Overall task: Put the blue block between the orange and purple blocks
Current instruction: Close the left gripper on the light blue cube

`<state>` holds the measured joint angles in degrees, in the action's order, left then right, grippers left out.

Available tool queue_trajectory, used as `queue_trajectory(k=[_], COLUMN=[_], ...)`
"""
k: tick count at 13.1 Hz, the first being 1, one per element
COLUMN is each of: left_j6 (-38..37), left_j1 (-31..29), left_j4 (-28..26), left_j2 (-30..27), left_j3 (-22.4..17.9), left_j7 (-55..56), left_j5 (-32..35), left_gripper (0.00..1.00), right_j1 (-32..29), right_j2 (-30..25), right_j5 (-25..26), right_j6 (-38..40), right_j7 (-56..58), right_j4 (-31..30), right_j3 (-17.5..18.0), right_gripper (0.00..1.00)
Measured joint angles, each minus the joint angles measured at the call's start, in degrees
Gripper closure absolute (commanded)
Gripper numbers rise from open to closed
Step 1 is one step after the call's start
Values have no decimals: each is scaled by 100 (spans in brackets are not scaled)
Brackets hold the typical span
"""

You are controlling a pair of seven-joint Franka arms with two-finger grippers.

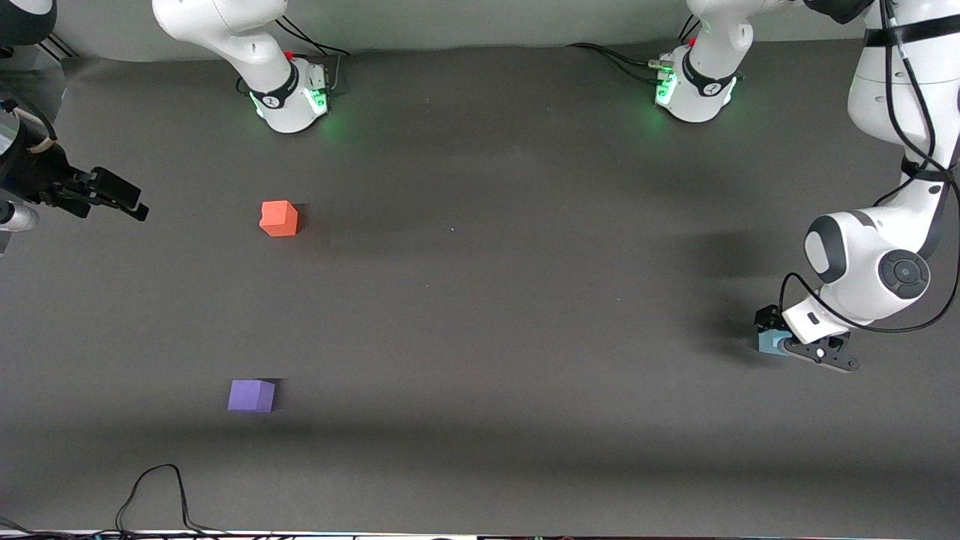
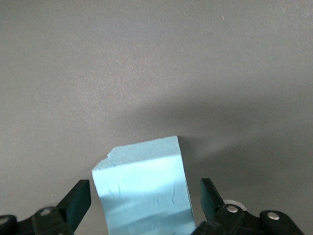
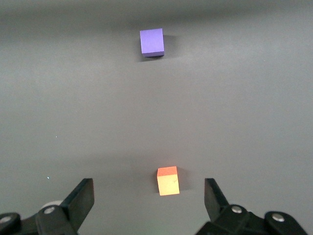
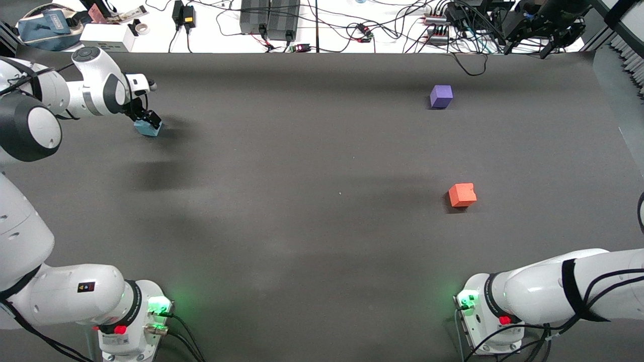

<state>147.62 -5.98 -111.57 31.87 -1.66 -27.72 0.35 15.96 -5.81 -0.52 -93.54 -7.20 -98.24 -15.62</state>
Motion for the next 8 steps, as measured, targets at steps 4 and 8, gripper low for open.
queue_trajectory(k=[4, 8], left_j6=[3, 54], left_j1=[2, 2], left_j4=[188, 250], left_j2=[52, 143], left_j3=[2, 6], left_j7=[72, 393], left_j5=[-7, -15], left_gripper=[4, 38], right_j1=[0, 0], right_j2=[0, 0], right_j5=[0, 0], right_j6=[0, 1], right_j7=[0, 0], right_j4=[0, 0], right_j3=[0, -1], right_gripper=[0, 0])
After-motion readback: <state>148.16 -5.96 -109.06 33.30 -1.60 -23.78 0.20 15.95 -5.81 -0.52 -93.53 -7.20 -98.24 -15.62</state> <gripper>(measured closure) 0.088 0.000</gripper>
